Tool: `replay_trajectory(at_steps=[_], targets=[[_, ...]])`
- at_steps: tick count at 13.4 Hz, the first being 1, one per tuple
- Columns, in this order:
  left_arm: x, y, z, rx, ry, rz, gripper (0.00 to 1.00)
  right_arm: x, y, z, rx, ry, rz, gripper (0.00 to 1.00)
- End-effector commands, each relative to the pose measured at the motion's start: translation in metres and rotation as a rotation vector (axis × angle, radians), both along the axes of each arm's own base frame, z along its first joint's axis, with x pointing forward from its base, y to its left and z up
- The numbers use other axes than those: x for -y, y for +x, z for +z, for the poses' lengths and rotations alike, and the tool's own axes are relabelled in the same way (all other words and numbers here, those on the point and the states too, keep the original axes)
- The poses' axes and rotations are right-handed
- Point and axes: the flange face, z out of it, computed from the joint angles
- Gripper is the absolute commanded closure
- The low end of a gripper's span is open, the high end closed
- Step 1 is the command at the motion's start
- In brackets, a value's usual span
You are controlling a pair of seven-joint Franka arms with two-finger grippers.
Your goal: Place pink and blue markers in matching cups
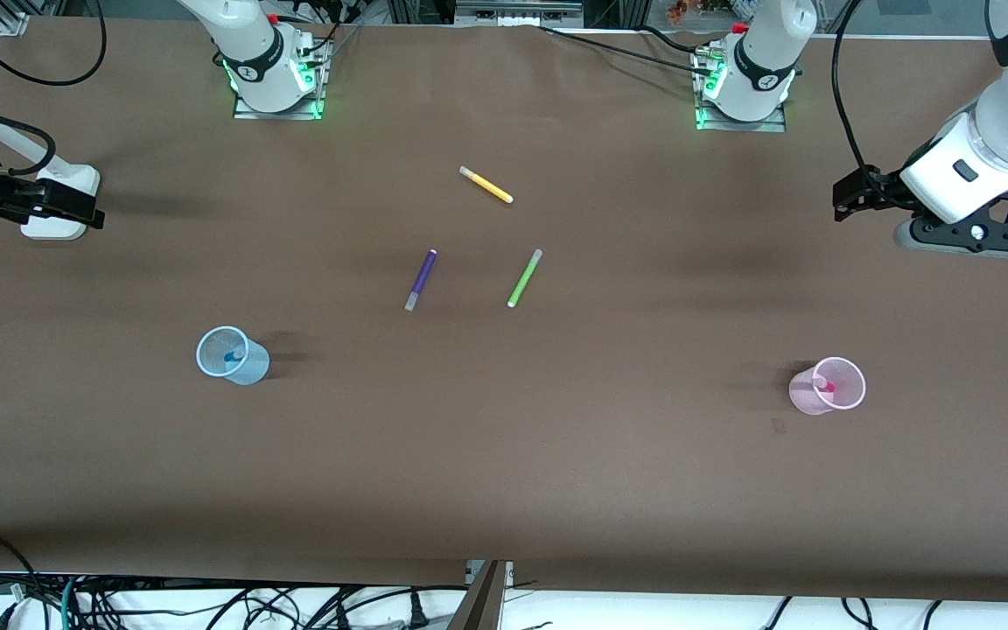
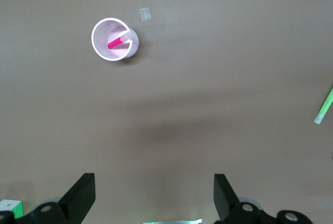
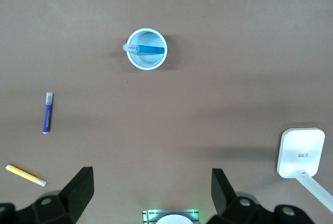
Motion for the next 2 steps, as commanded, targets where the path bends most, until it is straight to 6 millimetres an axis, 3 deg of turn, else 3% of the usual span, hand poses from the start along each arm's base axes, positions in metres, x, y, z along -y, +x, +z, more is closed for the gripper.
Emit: replay_trajectory(at_steps=[1, 2], targets=[[-0.002, 0.003, 0.023, 0.03, -0.017, -0.006, 0.0, 0.0, -0.001, 0.001, 0.004, -0.019, 0.017, 0.0], [-0.003, 0.001, 0.033, 0.037, -0.013, -0.006, 0.0, 0.0, -0.001, 0.002, 0.005, -0.019, 0.017, 0.0]])
